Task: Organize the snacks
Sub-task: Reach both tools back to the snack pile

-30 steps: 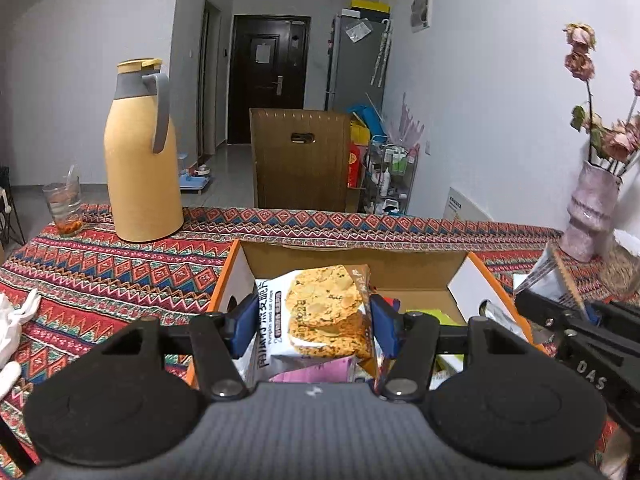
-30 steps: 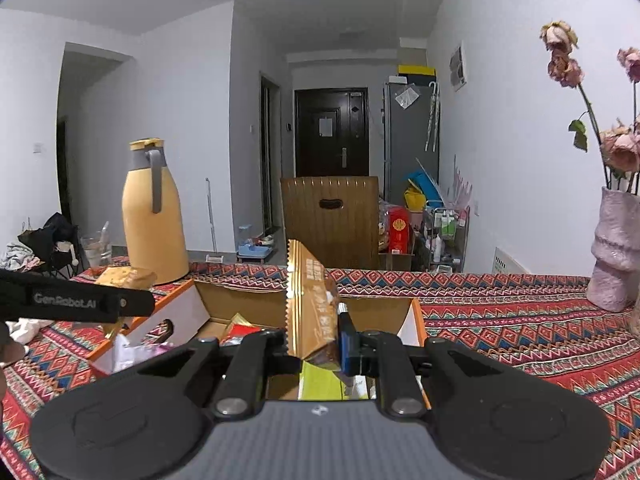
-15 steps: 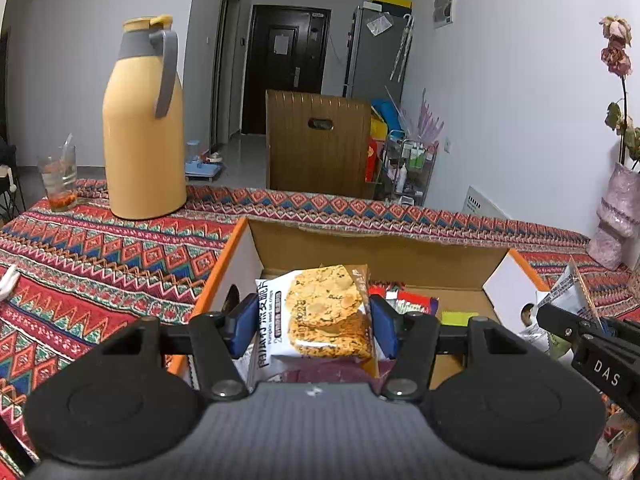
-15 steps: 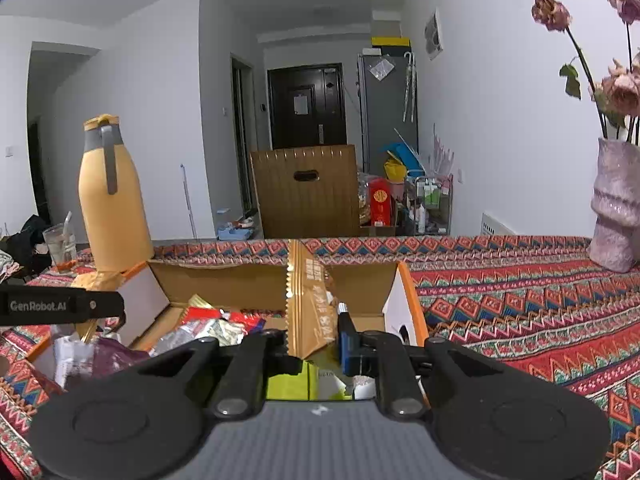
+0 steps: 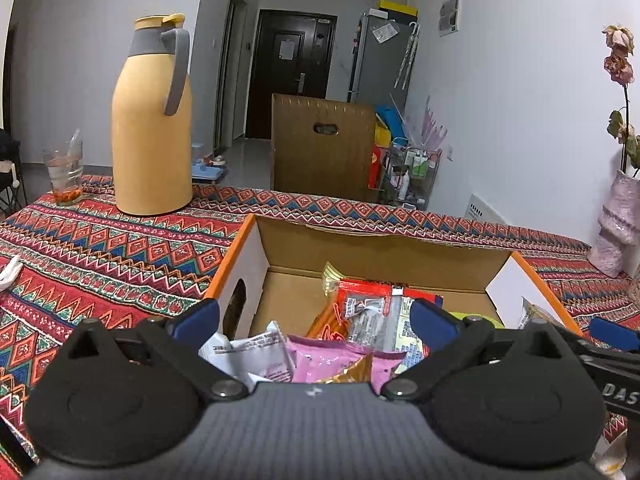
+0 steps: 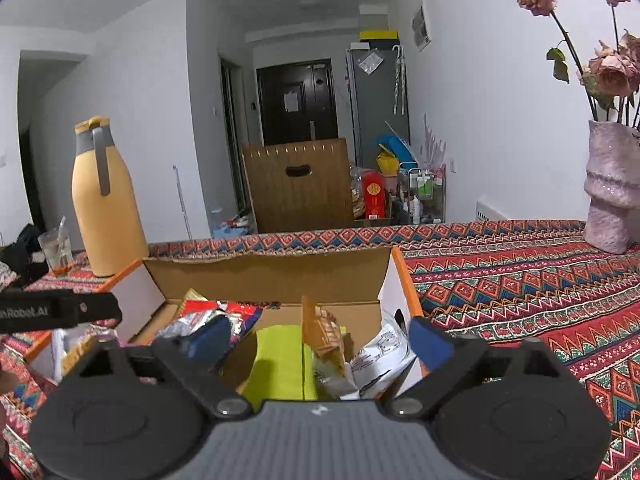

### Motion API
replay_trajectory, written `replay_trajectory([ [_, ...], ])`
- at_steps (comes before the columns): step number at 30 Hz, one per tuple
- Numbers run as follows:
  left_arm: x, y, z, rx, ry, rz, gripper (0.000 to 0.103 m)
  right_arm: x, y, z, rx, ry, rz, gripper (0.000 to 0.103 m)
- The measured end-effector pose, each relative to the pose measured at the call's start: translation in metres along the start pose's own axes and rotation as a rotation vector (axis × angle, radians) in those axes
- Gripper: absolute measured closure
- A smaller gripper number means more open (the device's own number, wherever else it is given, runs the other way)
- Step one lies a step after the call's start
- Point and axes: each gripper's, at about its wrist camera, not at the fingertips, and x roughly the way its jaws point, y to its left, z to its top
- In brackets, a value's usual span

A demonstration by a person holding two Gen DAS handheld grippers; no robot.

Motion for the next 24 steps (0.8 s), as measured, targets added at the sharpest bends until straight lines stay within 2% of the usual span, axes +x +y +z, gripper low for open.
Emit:
replay_trajectory([
  [11, -0.003, -0.001, 0.001, -0.002, -0.002, 0.008, 0.0, -0.006, -0.003, 0.002, 0.017, -0.011, -0.005, 0.0],
  [24, -0.05, -0.009, 0.016, 0.005, -0.061, -0.005, 0.0, -0.052, 0.002, 0.019, -0.007, -0.059, -0.008, 0.0],
])
